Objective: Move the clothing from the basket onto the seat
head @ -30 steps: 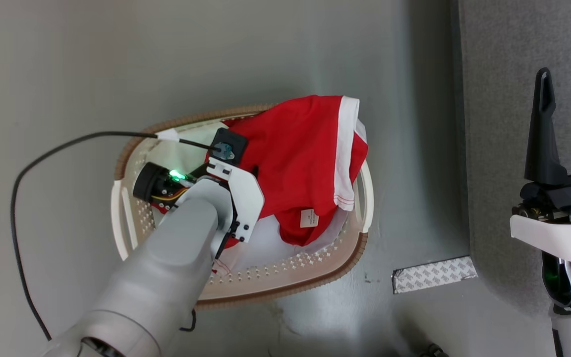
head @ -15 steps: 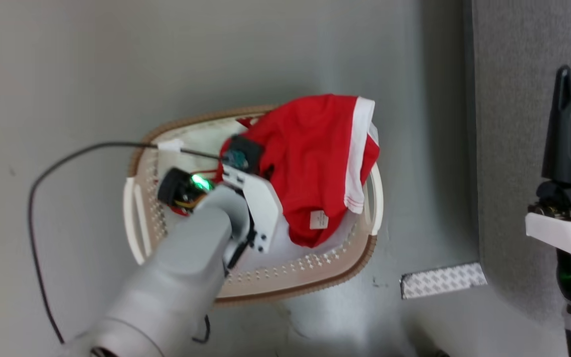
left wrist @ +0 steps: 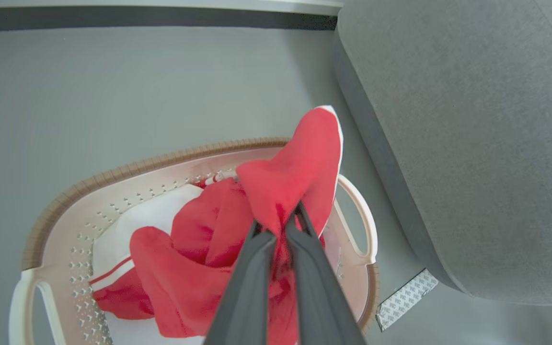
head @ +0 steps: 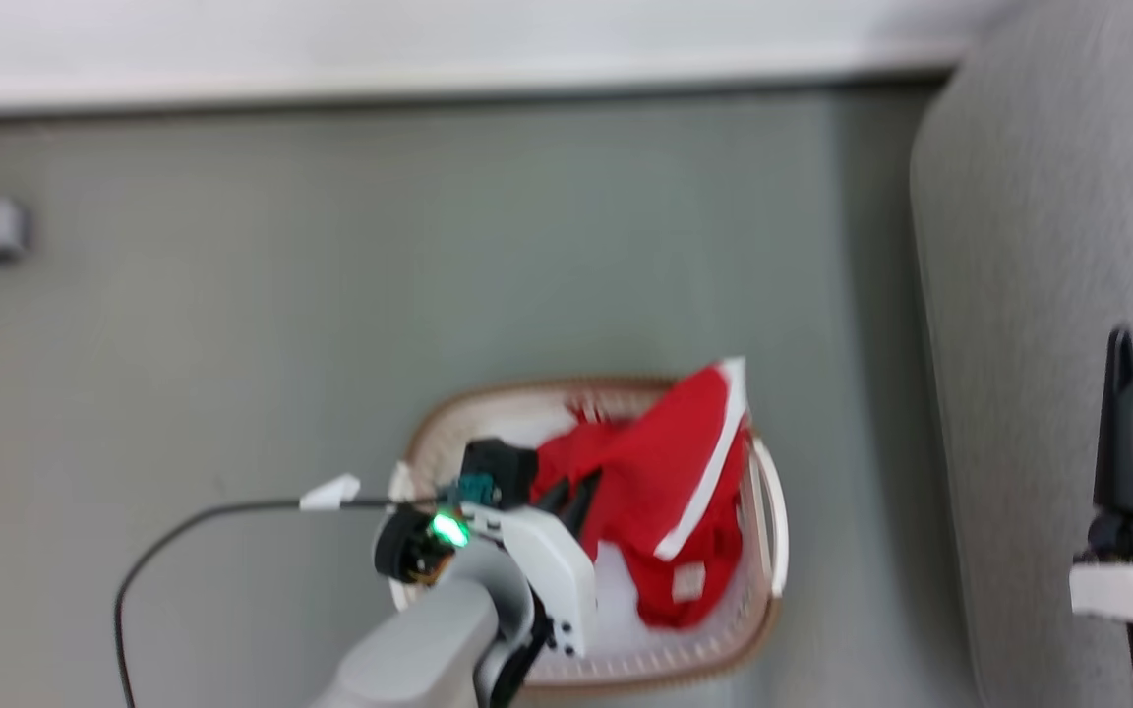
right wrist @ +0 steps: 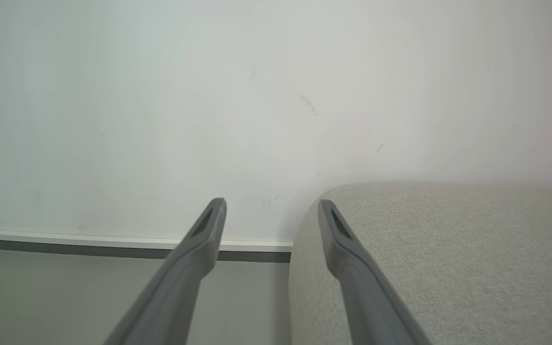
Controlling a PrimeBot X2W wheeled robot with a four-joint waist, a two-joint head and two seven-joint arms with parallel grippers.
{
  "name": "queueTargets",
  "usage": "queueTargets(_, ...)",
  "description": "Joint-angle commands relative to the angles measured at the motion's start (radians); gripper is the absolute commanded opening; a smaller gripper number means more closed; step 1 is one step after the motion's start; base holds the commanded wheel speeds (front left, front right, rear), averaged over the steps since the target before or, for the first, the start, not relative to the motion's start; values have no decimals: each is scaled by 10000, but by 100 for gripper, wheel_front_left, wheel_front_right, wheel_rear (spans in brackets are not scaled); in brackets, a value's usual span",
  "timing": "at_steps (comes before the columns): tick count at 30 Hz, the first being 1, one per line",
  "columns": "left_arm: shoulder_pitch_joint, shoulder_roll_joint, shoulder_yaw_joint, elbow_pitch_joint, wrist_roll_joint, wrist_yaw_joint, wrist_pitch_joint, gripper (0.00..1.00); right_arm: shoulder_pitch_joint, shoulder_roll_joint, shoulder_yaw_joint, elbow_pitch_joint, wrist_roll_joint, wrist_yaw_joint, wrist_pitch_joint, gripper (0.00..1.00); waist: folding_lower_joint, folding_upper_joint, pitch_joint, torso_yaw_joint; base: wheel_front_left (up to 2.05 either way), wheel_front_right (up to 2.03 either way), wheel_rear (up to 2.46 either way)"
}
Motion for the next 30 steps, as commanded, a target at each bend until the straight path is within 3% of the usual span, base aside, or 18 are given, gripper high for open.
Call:
queueTargets(1, 363, 40, -31, -138, -75, 31, -110, 0, 342, -78, -68, 80, 14, -21, 4, 100, 2, 0, -1779, 646, 0, 0, 0)
queueTargets(8, 1110, 372, 76, -1380, -177, 334, -362, 0, 1451, -173, -206, 262, -51, -21, 4, 100, 2, 0, -3333, 905, 0, 0, 0)
queueTargets(15, 1818, 1362, 175, -3522, -209, 930, -85, 0, 2340, -251, 77, 368, -95, -21, 4, 100, 2, 0, -4648, 949, 0, 0, 0)
queueTargets(23, 2318, 2738, 269, -6732, -212, 1826, 1022, 0, 2890, -743, 1179, 101, 290, -21, 4, 100, 2, 0, -5432, 942, 0, 0, 0)
queueTargets(30, 2431, 3471, 323, -8807, -306, 2332, 1867, 0, 2660, -1522, 2730, -281, 826, -21, 6, 100, 2, 0, -5576, 953, 0, 0, 0)
